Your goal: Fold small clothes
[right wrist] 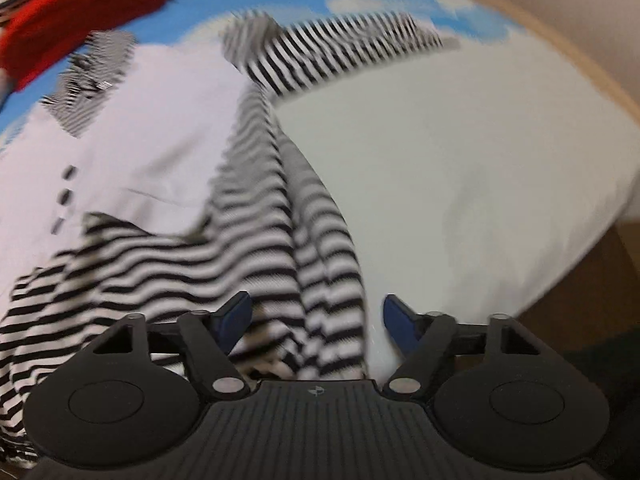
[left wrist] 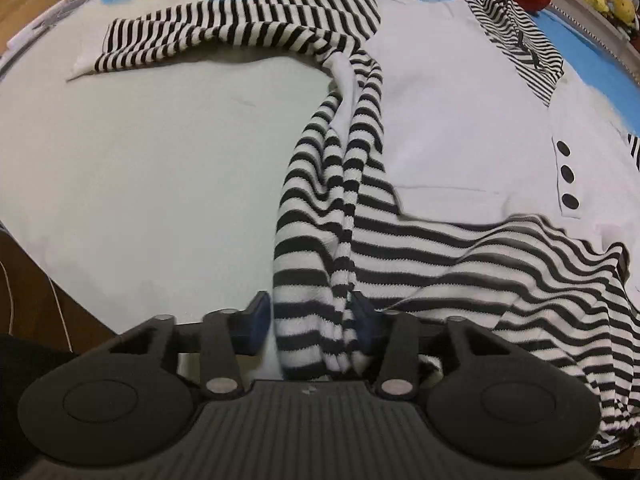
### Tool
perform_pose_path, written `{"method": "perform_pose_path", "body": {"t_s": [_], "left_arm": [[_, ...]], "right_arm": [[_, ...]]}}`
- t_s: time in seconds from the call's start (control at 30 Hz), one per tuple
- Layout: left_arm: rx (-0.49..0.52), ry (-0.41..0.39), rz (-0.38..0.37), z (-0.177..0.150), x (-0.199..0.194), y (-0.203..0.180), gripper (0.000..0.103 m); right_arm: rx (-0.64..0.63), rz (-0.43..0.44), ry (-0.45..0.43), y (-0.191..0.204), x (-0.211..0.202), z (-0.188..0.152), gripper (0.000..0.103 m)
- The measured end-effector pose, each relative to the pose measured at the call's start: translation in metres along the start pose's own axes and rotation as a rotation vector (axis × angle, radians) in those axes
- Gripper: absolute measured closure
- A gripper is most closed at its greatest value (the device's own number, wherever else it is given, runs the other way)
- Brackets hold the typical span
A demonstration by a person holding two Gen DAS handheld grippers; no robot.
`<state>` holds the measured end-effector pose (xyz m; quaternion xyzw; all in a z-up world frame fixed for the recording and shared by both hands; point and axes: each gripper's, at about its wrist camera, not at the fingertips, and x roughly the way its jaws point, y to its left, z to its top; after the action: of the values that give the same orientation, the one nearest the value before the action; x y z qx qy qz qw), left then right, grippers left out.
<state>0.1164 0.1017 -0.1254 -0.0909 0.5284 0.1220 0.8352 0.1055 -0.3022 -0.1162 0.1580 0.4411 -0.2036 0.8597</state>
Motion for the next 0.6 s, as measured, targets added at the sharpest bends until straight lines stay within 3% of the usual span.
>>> {"method": "perform_pose_path", "body": {"t_s": [0.07, 0.13, 0.27, 0.33, 0.43, 0.5, 0.57, 0.6], "left_arm": [[0.031, -0.008, 0.012, -0.002, -0.008, 0.001, 0.083], [0.023, -0.008, 0.021, -0.004, -0.015, 0.005, 0.083], [0.015, -0.025, 0.022, -0.006, -0.028, -0.002, 0.082], [0.038, -0.117, 0.01, -0.003, -0.045, -0.011, 0.082], [0.118, -0.228, -0.054, -0.005, -0.067, -0.027, 0.081], [0.125, -0.175, -0.117, -0.007, -0.06, -0.033, 0.081], [0.086, -0.004, -0.164, -0.008, -0.035, -0.032, 0.08], [0.056, 0.071, -0.152, -0.009, -0.021, -0.029, 0.08]], "right_arm": [[0.052, 0.03, 0.06, -0.007, 0.013, -0.005, 0.068], [0.064, 0.05, 0.058, -0.011, 0.006, -0.006, 0.082], [0.018, 0.042, 0.046, -0.008, -0.002, -0.01, 0.082], [0.013, 0.037, 0.011, -0.004, -0.007, -0.006, 0.081], [-0.031, 0.054, -0.127, 0.007, -0.026, 0.001, 0.078], [-0.084, 0.088, -0.145, 0.017, -0.027, 0.001, 0.078], [-0.121, 0.094, -0.011, 0.023, -0.004, -0.004, 0.078], [-0.114, 0.084, 0.052, 0.023, 0.006, -0.007, 0.077]]}}
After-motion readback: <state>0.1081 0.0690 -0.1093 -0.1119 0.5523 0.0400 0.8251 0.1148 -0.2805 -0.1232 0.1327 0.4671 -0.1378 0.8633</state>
